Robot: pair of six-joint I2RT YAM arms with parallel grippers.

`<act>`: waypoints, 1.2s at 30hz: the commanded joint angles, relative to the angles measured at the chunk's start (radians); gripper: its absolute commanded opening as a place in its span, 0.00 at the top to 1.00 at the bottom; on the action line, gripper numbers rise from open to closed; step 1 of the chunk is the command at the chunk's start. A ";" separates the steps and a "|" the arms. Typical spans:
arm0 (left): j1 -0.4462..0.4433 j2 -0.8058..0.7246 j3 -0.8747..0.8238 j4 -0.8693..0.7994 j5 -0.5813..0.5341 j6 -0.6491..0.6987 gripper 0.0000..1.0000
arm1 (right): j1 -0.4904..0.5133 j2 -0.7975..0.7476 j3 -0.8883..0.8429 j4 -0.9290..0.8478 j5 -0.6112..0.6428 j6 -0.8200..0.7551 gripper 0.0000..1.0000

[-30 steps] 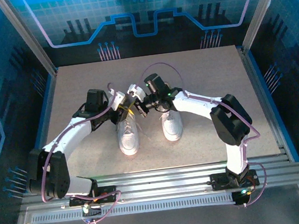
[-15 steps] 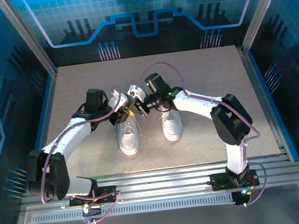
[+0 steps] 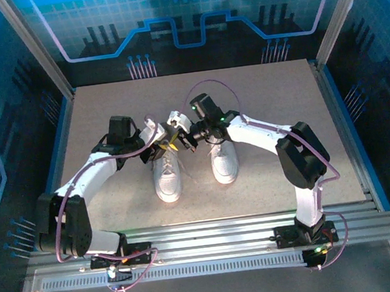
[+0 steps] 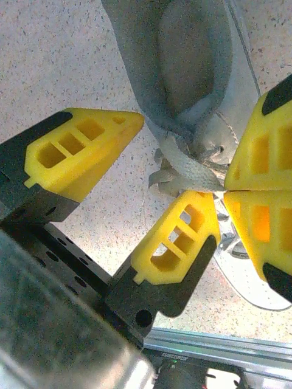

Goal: Tie the shoes

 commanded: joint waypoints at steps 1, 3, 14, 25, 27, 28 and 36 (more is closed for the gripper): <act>0.006 -0.004 0.026 -0.013 0.075 0.056 0.49 | -0.017 -0.009 0.038 -0.027 -0.043 -0.029 1.00; 0.006 -0.002 0.030 -0.022 0.082 0.066 0.48 | -0.018 -0.007 0.045 -0.034 -0.048 -0.032 1.00; 0.006 0.000 0.061 -0.053 0.089 0.103 0.43 | -0.018 0.000 0.067 -0.072 -0.064 -0.058 1.00; 0.009 0.050 0.106 -0.088 0.114 0.122 0.42 | -0.019 0.017 0.098 -0.142 -0.092 -0.110 1.00; 0.009 0.058 0.112 -0.091 0.121 0.124 0.43 | -0.017 0.026 0.110 -0.166 -0.099 -0.125 1.00; 0.009 0.061 0.115 -0.094 0.127 0.124 0.43 | -0.015 0.029 0.117 -0.175 -0.101 -0.134 1.00; 0.009 0.072 0.123 -0.108 0.153 0.129 0.58 | -0.008 0.065 0.179 -0.279 -0.078 -0.201 1.00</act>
